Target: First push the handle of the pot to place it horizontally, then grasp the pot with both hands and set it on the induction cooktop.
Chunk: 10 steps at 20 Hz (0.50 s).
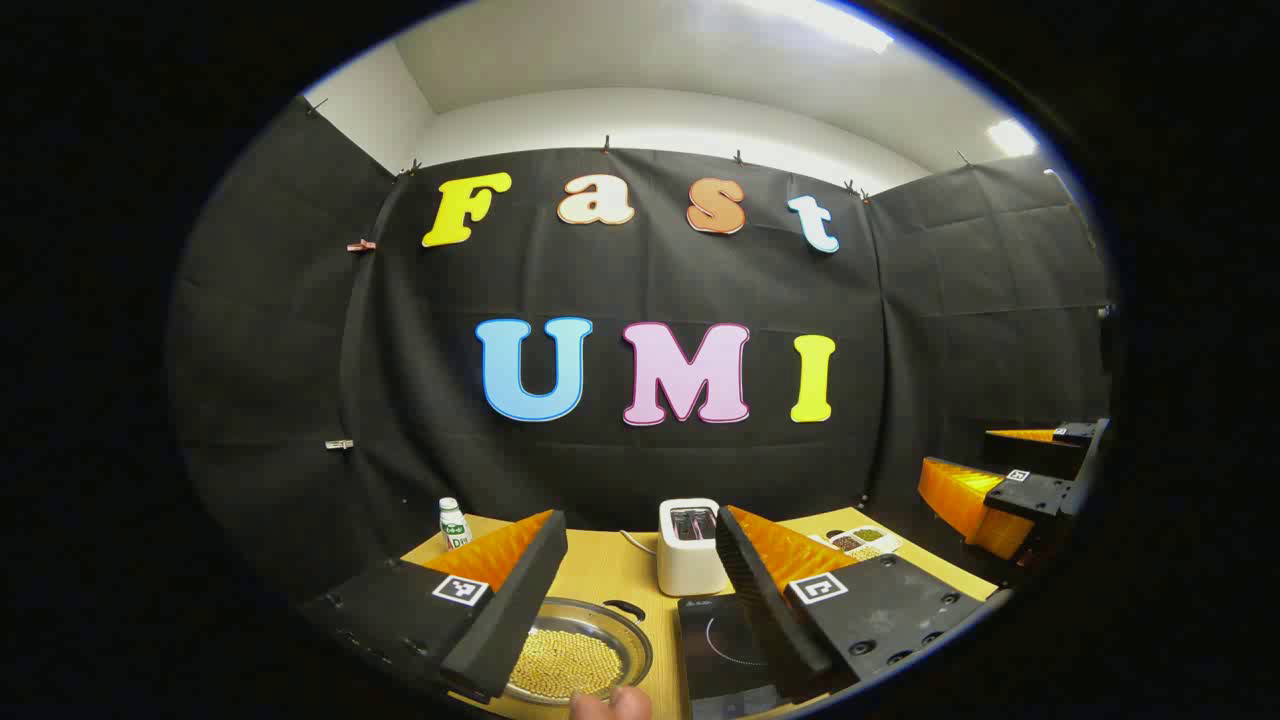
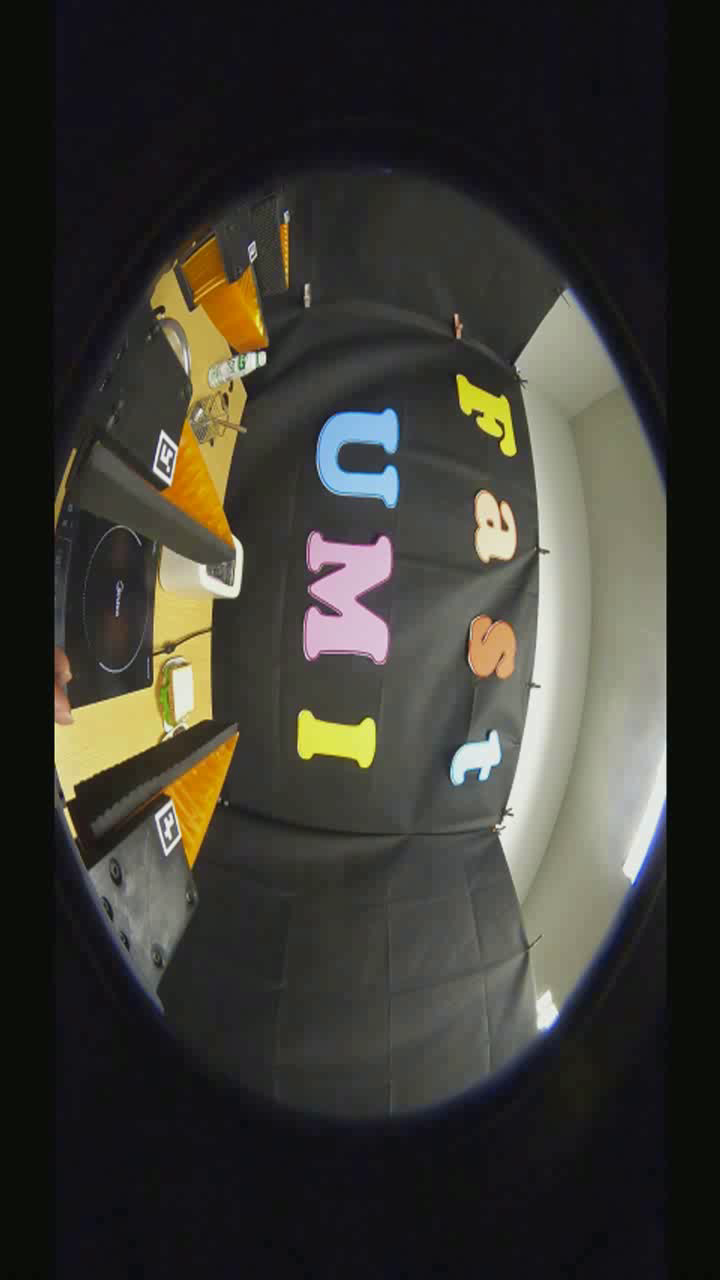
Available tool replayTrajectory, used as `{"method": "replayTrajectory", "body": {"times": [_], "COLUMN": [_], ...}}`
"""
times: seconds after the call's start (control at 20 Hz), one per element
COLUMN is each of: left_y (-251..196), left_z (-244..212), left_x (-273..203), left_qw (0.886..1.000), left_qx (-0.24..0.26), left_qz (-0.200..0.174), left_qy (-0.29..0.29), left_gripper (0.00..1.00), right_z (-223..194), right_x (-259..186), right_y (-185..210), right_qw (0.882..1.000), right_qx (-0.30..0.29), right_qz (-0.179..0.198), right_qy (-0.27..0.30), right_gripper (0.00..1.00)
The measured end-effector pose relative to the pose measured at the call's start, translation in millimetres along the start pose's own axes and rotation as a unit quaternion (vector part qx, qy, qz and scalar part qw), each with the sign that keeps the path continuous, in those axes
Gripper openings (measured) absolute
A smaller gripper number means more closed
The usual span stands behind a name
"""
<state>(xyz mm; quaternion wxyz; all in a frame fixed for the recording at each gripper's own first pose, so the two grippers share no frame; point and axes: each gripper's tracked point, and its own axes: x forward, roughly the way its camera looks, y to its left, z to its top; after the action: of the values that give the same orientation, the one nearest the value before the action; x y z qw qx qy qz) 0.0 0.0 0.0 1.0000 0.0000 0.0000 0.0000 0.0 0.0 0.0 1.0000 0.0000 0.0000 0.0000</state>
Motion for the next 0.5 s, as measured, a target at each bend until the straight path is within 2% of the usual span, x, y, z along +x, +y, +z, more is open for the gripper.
{"method": "replayTrajectory", "body": {"times": [0.5], "left_y": [-1.3], "left_z": [-2.0], "left_x": [-2.0], "left_qw": [1.0], "left_qx": [-0.002], "left_qz": [-0.001], "left_qy": [0.003], "left_gripper": [0.93], "right_z": [-0.1], "right_x": [-1.2], "right_y": [-7.7], "right_qw": [1.0], "right_qx": [0.0], "right_qz": [-0.008], "right_qy": [0.0], "right_gripper": [0.97]}}
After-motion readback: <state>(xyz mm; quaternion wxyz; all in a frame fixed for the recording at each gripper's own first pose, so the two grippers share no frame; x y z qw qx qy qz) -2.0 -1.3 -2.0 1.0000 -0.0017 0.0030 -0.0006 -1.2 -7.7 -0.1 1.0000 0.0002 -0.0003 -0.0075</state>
